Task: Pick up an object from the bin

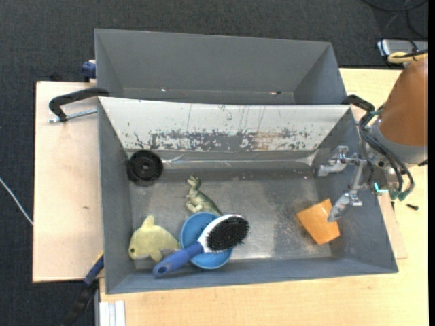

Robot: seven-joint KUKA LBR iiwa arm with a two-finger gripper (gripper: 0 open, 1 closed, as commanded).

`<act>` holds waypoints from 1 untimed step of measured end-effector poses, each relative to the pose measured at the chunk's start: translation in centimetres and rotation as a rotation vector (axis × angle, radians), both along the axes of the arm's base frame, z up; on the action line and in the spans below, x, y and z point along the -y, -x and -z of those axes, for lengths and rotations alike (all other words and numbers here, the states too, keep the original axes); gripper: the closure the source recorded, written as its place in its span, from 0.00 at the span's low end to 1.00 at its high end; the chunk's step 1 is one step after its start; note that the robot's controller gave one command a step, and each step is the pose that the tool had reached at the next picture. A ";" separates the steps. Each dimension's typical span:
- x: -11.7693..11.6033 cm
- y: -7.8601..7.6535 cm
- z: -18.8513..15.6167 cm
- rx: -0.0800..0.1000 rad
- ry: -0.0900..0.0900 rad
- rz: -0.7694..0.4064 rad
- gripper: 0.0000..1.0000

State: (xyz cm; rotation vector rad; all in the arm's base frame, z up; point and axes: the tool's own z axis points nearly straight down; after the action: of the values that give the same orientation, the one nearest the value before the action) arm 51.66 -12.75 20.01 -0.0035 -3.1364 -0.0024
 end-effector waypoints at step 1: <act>0.8 1.2 10.9 0.005 -0.002 -0.401 0.00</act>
Offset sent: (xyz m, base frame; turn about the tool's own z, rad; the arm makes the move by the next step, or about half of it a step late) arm -0.0124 -0.0098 -0.1095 -0.4023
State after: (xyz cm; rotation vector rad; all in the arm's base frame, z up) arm 50.49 -13.57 9.11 0.6227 -3.0788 -0.0041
